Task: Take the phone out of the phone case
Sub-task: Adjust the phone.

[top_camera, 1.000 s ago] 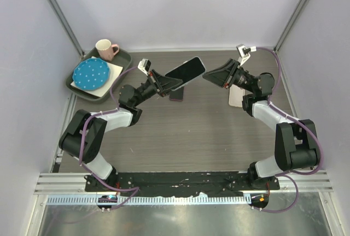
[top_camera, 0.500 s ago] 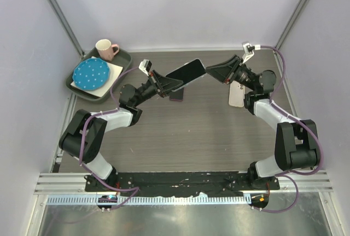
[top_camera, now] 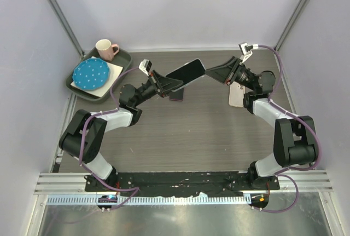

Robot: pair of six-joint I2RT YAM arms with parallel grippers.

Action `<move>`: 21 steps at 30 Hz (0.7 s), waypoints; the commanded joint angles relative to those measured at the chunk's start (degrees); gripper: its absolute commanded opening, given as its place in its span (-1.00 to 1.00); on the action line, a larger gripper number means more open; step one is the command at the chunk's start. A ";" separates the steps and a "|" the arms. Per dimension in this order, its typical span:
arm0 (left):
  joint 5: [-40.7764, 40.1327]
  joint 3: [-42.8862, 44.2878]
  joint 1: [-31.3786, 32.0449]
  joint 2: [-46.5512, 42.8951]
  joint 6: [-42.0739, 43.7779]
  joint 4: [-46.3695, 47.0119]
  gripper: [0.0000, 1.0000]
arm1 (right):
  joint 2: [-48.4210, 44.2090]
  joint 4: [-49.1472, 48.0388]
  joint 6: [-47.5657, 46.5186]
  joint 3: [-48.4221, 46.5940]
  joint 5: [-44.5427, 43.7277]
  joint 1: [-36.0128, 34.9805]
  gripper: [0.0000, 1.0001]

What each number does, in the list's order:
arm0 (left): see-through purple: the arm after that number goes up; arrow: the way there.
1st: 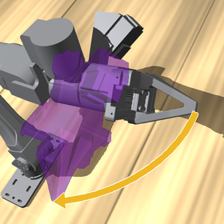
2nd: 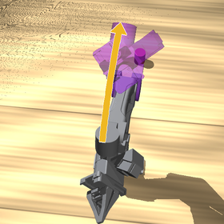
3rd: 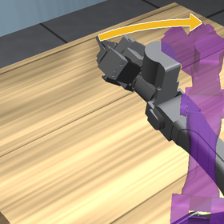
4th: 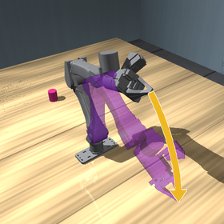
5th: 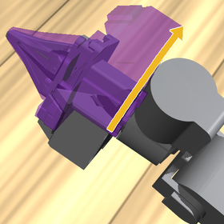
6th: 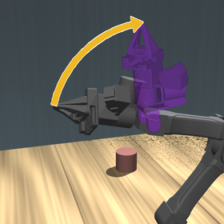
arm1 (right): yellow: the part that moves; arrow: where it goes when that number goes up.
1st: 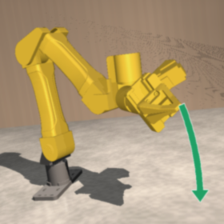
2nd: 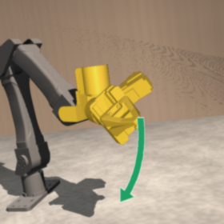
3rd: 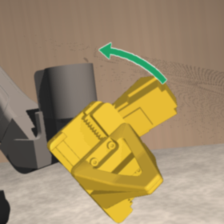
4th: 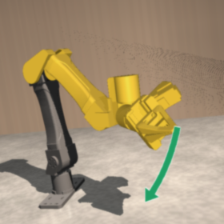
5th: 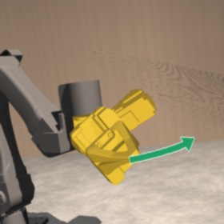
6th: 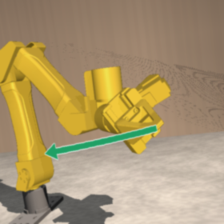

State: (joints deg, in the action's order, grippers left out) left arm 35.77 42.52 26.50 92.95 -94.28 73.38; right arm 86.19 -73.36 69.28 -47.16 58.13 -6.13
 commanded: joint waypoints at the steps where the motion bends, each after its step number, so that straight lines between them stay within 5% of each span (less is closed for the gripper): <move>1: -0.53 2.04 -0.05 -1.72 0.94 15.21 -1.00 | -0.85 -12.24 0.60 -0.83 2.16 -0.37 -0.13; 8: -0.44 1.95 -0.05 -1.89 1.47 15.12 -1.00 | -0.68 -12.59 1.30 -1.10 1.81 -0.37 -0.36; 14: -0.44 1.78 -0.05 -1.46 2.34 15.12 -1.00 | -0.50 -22.25 8.57 -2.06 4.44 -1.25 -0.54; 21: -0.70 0.63 0.04 0.21 5.60 11.52 -1.00 | -6.38 -22.26 6.23 -6.45 9.80 -10.90 -0.98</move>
State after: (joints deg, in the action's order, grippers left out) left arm 37.63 42.48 25.67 92.95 -91.37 76.93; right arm 85.73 -71.81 75.50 -48.99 58.87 -8.08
